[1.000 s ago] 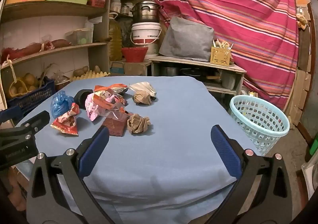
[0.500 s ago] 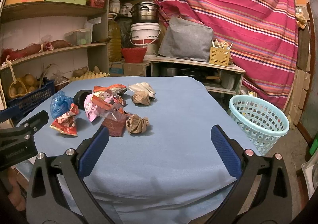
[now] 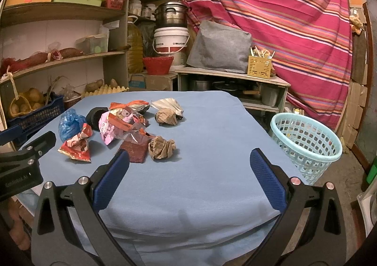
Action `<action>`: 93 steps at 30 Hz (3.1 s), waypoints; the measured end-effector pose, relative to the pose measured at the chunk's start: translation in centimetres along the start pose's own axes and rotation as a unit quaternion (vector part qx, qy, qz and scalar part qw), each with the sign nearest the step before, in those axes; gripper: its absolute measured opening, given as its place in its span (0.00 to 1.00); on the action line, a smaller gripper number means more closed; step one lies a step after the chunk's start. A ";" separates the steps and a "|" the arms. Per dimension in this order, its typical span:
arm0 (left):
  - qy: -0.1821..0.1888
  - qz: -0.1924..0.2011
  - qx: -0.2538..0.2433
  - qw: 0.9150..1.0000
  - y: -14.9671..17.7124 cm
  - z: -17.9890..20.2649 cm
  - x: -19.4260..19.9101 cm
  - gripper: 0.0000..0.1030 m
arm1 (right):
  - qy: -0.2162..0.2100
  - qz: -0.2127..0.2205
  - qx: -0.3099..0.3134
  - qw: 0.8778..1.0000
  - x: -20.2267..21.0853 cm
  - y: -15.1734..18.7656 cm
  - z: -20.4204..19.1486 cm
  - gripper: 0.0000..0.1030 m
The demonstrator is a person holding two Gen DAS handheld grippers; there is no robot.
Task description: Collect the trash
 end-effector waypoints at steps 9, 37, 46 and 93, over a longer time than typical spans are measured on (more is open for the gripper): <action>-0.001 0.000 -0.001 1.000 0.0 0.0 0.0 0.96 | 0.000 0.000 0.000 1.000 0.0 0.0 0.1 0.96; -0.002 0.000 0.001 1.000 -0.1 -0.7 0.1 0.96 | 0.002 -0.004 -0.006 1.000 -0.6 -0.1 0.9 0.96; 0.001 -0.003 0.004 1.000 0.0 -0.7 0.0 0.96 | 0.003 -0.006 -0.007 1.000 -0.6 -0.1 1.0 0.96; -0.017 -0.039 0.025 0.999 1.5 -6.1 -4.6 0.96 | 0.001 -0.055 -0.017 0.998 -5.7 0.6 -0.1 0.96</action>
Point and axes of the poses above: each gripper's, at about its wrist camera, not at the fingertips, and x roughly against the way its jaws point, z to its right, y to its underside, the point moved 8 cm from there along -x, roughly the way its jaws point, and after that the axes turned 12 degrees about y, right-handed, at the moved point
